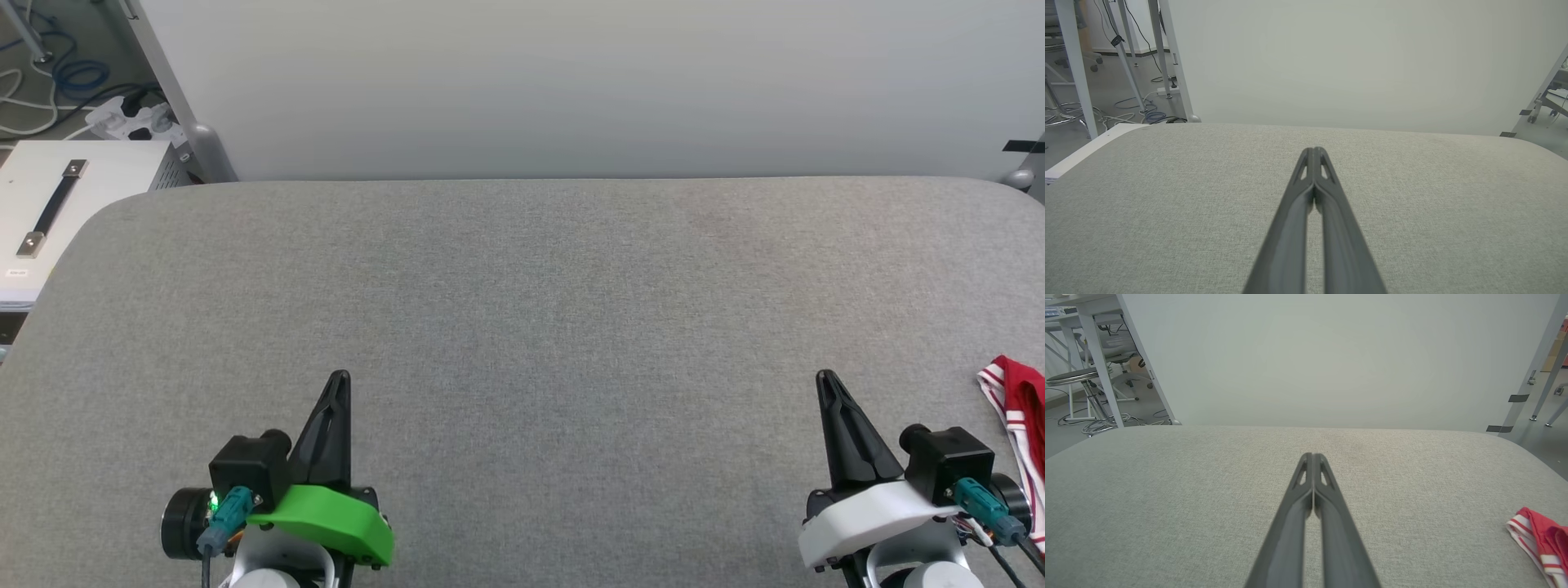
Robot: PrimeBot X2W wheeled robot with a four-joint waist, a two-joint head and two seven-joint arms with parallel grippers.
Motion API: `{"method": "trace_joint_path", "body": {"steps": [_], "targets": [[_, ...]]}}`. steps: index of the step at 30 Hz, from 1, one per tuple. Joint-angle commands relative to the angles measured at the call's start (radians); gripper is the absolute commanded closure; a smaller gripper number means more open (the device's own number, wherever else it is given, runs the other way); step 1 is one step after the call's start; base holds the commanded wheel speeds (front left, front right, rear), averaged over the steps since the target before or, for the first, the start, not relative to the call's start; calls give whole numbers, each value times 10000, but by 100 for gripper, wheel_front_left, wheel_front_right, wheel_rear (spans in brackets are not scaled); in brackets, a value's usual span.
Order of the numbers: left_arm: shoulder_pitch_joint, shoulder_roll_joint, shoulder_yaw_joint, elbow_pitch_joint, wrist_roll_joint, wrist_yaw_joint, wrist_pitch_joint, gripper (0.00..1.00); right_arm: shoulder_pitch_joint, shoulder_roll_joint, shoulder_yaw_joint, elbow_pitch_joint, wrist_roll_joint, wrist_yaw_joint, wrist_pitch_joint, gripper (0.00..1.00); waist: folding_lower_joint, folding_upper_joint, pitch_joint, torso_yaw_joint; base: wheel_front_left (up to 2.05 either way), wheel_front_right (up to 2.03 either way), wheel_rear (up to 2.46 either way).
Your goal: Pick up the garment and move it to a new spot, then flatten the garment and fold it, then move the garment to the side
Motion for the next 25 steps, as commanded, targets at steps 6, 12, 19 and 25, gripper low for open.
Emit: {"method": "trace_joint_path", "body": {"steps": [6,12,19,25], "targets": [[-10,-38,80,-132,235,155,149,100,-57,65,-17,-117,-156,-5,162,100,0,0,-3,-18,0,0,0],[-11,-42,109,-187,348,215,269,100,-64,74,-29,-153,-236,-6,276,100,0,0,-6,-36,0,0,0],[-13,-48,144,-251,482,286,411,100,-72,84,-44,-194,-331,-7,411,100,0,0,-10,-56,0,0,0],[-14,-52,173,-306,595,346,531,100,-78,93,-56,-229,-411,-7,525,100,0,0,-13,-74,0,0,0]]}}
